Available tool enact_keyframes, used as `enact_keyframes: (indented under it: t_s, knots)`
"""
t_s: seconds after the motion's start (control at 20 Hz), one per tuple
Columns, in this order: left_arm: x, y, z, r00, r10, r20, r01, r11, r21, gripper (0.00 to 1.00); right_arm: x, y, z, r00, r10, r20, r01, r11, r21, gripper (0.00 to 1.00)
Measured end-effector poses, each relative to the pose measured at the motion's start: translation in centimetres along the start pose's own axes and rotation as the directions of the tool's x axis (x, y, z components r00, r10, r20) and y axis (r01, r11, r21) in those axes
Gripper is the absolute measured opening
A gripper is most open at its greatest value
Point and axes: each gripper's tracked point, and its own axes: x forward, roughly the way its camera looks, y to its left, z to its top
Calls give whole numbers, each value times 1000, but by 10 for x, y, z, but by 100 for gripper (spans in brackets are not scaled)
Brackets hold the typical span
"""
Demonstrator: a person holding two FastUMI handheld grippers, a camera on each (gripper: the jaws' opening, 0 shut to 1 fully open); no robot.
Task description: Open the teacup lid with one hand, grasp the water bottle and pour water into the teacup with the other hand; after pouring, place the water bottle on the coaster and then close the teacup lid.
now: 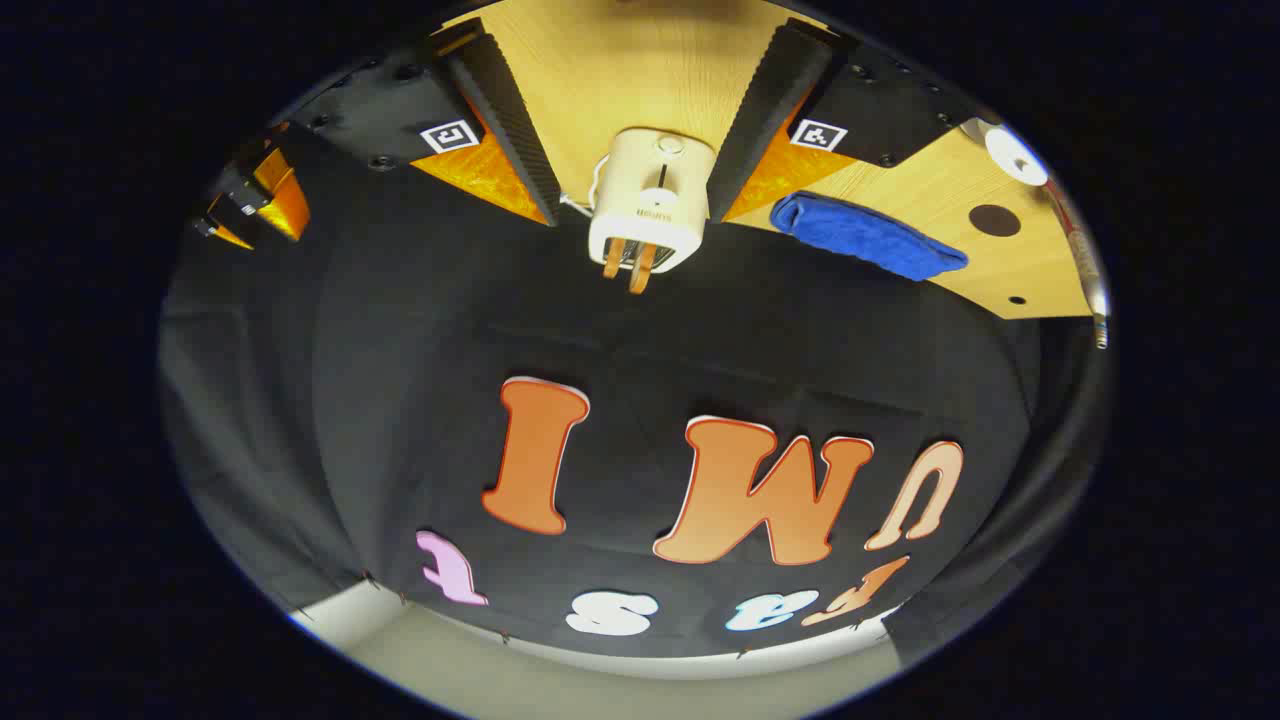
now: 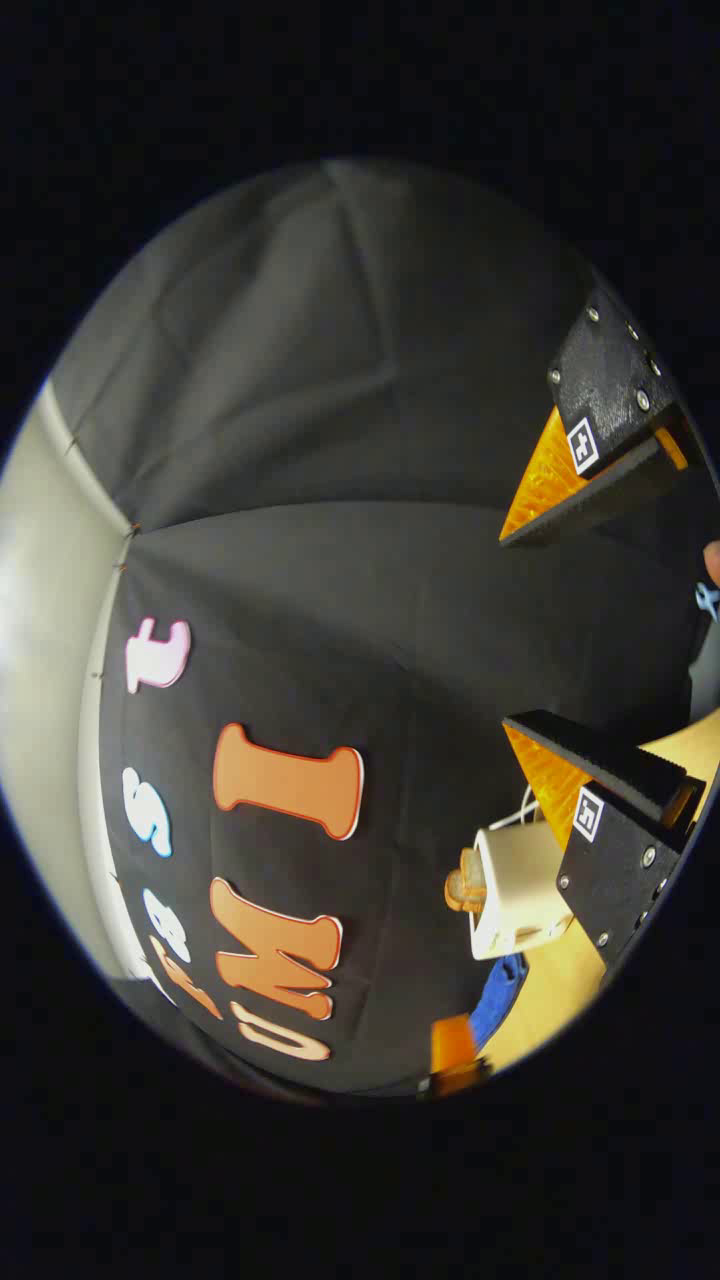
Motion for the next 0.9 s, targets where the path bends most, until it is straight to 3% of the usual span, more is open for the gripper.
enact_keyframes:
  t_s: [0.05, 0.15, 0.25, 0.3, 0.4, 0.5, 0.65, 0.9]
  knots:
    - [-9, 8, 20, 999, -35, 4, 35, 999, -8, 94, -12, -7, 20, 999, -36, 22, 37, 997, -72, 97]
    - [-29, 26, 51, 997, -79, 12, 79, 997, 4, 97, -44, 13, 52, 1000, -11, 17, 14, 988, -154, 92]
    - [-49, 36, 72, 983, -184, -10, 184, 983, -13, 94, -77, 48, 82, 999, 39, 18, -36, 991, -129, 98]
    - [-61, 44, 79, 974, -224, -21, 223, 974, -49, 97, -92, 67, 95, 998, 64, 17, -62, 993, -99, 99]
    - [-86, 77, 95, 968, -248, -41, 243, 965, -98, 94, -119, 104, 118, 995, 96, 24, -95, 994, -55, 94]
    - [-113, 123, 111, 978, -207, -39, 204, 976, -74, 95, -149, 143, 131, 990, 141, 16, -141, 990, -23, 95]
    - [-148, 203, 138, 997, -83, 9, 82, 995, 65, 96, -192, 201, 149, 977, 212, 24, -213, 977, 22, 96]
    - [-202, 310, 172, 993, 73, 94, -93, 970, 224, 97, -243, 278, 179, 946, 317, 63, -322, 939, 118, 97]
